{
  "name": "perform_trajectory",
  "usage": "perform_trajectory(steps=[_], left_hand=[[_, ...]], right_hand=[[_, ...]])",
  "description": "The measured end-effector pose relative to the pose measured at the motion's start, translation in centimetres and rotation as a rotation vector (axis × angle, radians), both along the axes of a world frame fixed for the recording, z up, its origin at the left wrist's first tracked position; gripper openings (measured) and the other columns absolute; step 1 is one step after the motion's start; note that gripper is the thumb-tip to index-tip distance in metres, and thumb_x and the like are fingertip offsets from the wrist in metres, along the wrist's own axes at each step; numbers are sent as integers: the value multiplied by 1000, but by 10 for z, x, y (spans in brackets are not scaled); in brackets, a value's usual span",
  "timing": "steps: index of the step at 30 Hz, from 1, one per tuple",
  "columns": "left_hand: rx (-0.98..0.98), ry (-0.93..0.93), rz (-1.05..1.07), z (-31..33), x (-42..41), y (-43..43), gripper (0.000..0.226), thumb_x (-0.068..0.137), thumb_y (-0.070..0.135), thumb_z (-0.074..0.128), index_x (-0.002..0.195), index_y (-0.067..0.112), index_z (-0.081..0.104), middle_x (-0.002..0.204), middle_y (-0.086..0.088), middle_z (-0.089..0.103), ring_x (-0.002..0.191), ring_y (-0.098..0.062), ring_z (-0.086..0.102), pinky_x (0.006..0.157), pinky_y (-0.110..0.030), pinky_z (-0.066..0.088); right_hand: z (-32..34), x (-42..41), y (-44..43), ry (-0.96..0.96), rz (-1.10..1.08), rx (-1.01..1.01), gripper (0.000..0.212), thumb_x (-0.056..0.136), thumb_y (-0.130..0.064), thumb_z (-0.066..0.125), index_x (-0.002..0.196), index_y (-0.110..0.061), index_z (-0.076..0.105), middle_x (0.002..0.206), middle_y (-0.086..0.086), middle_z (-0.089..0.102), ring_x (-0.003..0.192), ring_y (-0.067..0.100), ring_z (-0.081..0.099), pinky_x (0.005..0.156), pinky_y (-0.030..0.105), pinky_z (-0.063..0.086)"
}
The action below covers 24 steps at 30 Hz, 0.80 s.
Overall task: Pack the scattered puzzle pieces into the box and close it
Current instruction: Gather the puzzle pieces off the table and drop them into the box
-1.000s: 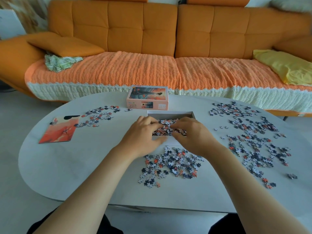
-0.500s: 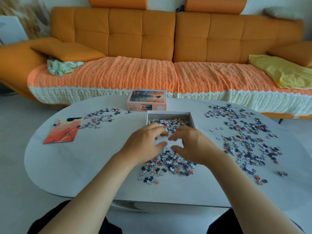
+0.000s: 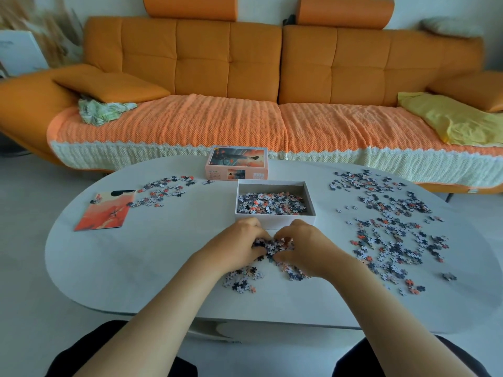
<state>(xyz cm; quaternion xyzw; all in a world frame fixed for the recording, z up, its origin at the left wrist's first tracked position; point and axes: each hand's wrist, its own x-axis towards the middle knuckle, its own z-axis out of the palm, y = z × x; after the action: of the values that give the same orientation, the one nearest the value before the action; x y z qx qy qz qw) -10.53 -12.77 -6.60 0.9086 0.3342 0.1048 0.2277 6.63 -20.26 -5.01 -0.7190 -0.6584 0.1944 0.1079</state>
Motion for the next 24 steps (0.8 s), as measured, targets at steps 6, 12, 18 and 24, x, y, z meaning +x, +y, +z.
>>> perform_trajectory(steps=[6,12,18,24], left_hand=[[-15,-57,25,1,4,4,23,84,15,72,106,22,68,100,12,52,86,-5,53,80,-18,44],[-65,-44,31,6,3,10,22,82,16,75,102,24,71,93,15,57,79,1,55,70,-11,42],[-75,-81,39,14,3,16,15,85,14,72,91,27,75,82,20,62,75,3,60,66,-7,44],[-182,-377,154,32,6,35,14,81,14,77,84,28,75,77,7,72,74,-12,66,71,-25,53]], right_hand=[[2,4,8,72,-39,-12,33,77,-34,79,105,-26,66,97,-6,58,79,9,57,63,17,45],[6,5,18,97,-23,-1,25,74,-28,81,97,-26,70,95,-7,65,79,10,62,61,15,47],[15,10,21,128,22,75,17,80,-13,70,83,-30,74,75,-20,65,66,2,62,56,8,47],[27,18,34,225,-92,417,20,83,-7,65,81,-25,74,67,-15,64,58,9,63,58,18,52]])
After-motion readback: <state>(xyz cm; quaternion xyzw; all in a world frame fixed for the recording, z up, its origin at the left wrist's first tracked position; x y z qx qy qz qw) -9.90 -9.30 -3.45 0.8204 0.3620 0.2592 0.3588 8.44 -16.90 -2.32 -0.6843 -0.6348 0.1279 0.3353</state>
